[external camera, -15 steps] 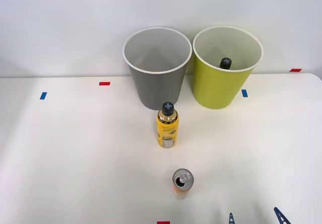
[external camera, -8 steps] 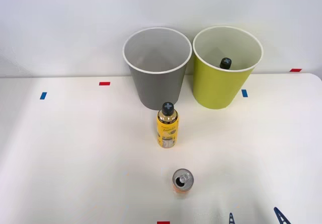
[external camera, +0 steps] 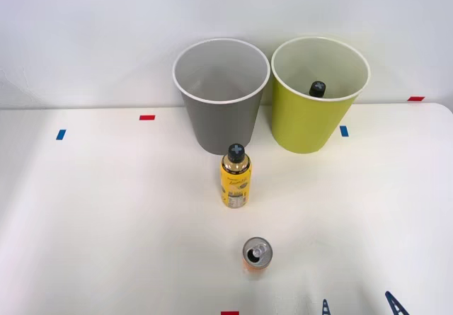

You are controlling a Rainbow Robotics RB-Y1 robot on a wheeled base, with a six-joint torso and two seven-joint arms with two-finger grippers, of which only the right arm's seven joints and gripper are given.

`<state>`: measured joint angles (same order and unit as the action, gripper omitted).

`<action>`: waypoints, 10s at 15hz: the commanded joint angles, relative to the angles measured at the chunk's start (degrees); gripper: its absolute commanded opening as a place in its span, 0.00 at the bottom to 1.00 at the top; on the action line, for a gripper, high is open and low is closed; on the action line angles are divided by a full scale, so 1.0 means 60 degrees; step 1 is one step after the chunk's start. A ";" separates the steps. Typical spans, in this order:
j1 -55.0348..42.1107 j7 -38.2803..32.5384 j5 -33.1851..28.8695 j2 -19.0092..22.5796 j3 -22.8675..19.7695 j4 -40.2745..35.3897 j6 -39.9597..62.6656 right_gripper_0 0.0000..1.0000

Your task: Put cans in the gray bin, plastic bottles in the light green bin

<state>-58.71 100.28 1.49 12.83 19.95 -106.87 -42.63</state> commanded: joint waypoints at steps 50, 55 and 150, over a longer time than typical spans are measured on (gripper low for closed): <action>0.7134 -0.0146 0.2285 0.3091 0.4321 0.1714 0.1289 0.38; 0.7090 -0.0103 0.2285 0.2988 0.4277 0.1714 0.1289 0.00; 0.2388 -0.4058 -0.0571 0.1817 -0.0835 -0.4805 0.7383 1.00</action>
<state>-43.57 75.98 -2.02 22.89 15.09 -135.79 1.66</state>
